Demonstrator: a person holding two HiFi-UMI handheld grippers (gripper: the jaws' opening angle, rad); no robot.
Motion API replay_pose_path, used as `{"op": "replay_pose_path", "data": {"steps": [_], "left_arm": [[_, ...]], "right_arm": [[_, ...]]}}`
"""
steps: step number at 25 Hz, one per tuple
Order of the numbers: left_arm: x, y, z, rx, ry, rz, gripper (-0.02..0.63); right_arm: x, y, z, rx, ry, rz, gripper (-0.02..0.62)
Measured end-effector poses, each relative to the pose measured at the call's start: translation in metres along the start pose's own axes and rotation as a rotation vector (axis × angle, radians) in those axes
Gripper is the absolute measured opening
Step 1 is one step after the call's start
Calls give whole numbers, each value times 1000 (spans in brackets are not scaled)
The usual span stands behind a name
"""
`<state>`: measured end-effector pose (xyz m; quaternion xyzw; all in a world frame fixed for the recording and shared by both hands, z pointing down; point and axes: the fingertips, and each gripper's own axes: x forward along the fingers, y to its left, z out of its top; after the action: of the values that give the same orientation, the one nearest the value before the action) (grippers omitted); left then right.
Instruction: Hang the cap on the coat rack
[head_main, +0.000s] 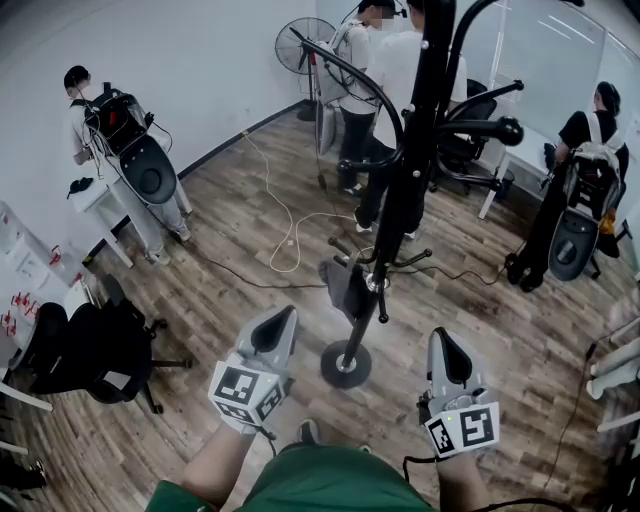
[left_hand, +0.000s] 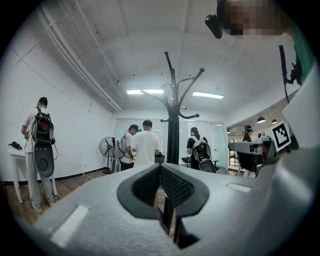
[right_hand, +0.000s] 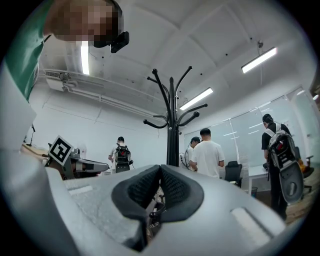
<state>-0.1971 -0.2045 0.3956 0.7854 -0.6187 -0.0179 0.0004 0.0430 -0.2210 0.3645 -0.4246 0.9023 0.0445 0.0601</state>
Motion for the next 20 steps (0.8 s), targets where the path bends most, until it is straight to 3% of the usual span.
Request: {"op": "replay_pose_path", "data": {"steps": [20], "left_arm": [[35, 31, -17, 8, 35, -44, 12]], "right_arm": [[29, -2, -13, 8, 12, -46, 5]]}}
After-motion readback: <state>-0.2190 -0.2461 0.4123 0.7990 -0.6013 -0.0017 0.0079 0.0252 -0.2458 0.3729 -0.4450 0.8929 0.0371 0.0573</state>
